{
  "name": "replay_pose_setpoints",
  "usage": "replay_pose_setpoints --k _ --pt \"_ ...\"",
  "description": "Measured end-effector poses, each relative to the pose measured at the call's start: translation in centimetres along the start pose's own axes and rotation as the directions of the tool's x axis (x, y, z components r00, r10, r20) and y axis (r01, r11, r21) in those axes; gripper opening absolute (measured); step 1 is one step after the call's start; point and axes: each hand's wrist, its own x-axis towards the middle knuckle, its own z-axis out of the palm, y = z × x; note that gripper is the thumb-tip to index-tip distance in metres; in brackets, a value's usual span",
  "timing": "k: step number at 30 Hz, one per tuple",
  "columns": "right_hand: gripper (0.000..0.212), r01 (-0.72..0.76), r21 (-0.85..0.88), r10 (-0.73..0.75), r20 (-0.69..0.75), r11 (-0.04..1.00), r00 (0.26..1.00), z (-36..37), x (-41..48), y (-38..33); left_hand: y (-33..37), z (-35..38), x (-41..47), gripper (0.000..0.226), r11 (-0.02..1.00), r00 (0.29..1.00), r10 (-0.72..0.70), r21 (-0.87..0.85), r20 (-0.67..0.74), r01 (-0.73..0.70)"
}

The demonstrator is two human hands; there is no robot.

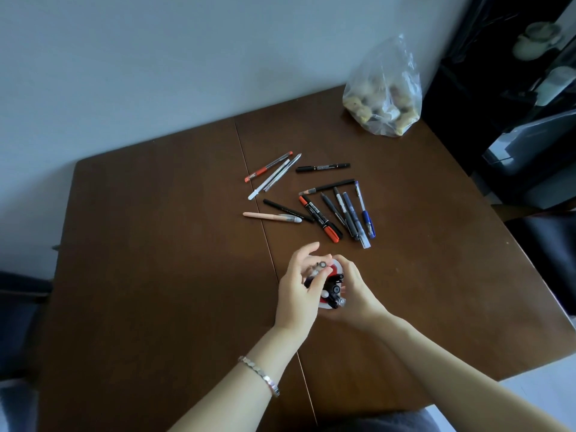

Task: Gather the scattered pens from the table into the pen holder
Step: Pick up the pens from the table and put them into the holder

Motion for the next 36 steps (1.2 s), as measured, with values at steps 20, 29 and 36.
replay_pose_setpoints --k 20,29,36 --pt "0.097 -0.091 -0.015 0.092 0.051 0.996 0.994 -0.1 -0.1 -0.2 -3.8 -3.7 -0.2 0.056 0.67 0.926 0.211 0.643 0.313 -0.371" --pt "0.103 -0.108 -0.089 0.118 0.122 0.99 0.985 -1.2 -0.6 -0.9 -6.5 -6.7 -2.6 0.042 0.85 0.968 -0.202 0.464 -0.146 0.248" --pt "0.1 -0.165 -0.074 0.169 0.053 0.984 0.984 -3.3 -1.0 -0.1 -8.5 -5.0 -1.8 0.036 0.642 0.914 -0.404 0.704 -0.027 0.304"
